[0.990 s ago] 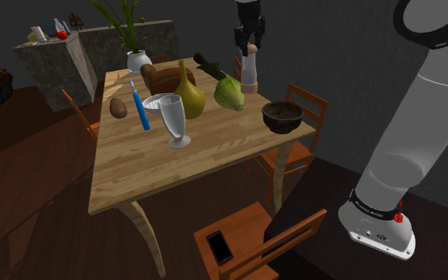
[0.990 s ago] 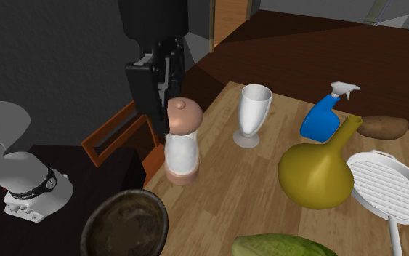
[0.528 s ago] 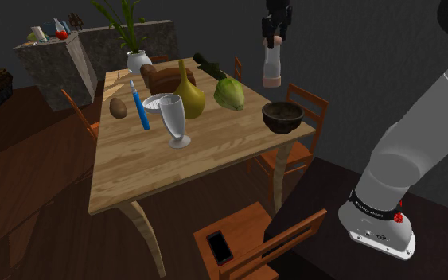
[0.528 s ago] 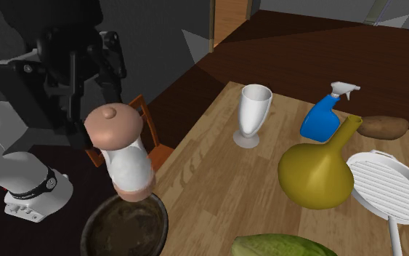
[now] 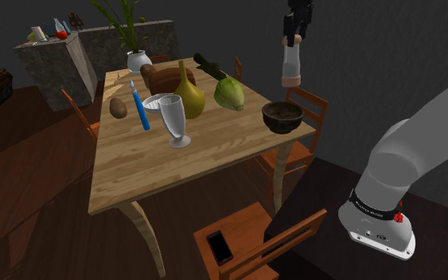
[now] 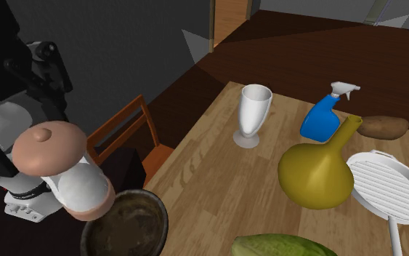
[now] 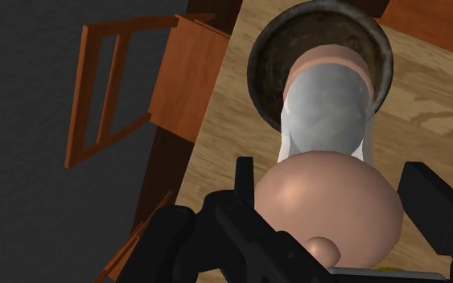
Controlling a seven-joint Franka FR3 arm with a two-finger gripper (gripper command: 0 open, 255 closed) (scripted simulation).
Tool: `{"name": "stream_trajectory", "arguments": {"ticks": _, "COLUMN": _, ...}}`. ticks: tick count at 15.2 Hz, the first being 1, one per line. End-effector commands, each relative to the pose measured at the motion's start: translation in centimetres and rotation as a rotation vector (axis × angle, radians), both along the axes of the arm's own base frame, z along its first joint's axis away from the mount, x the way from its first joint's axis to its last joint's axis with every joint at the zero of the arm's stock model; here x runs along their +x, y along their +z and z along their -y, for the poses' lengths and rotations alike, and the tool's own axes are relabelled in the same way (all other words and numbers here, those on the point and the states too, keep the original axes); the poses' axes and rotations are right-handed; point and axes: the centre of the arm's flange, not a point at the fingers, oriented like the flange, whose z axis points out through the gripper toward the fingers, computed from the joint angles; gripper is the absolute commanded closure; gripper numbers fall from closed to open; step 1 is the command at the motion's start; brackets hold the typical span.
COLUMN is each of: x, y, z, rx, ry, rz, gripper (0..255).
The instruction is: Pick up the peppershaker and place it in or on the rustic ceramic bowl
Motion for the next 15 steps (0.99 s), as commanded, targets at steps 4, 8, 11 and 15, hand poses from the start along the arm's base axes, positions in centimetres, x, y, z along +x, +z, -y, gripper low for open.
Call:
{"name": "stream_trajectory", "arguments": {"ticks": 4, "x": -0.1, "y": -2.6, "z": 0.0, "rx": 0.0, "ry": 0.0, "rz": 0.0, "gripper": 255}}
{"name": "stream_trajectory", "arguments": {"ticks": 8, "x": -0.1, "y": -4.7, "z": 0.0, "rx": 0.0, "ry": 0.0, "rz": 0.0, "gripper": 255}}
{"name": "stream_trajectory", "arguments": {"ticks": 11, "x": -0.1, "y": -6.3, "z": 0.0, "rx": 0.0, "ry": 0.0, "rz": 0.0, "gripper": 255}}
{"name": "stream_trajectory", "arguments": {"ticks": 15, "x": -0.1, "y": -8.4, "z": 0.0, "rx": 0.0, "ry": 0.0, "rz": 0.0, "gripper": 255}}
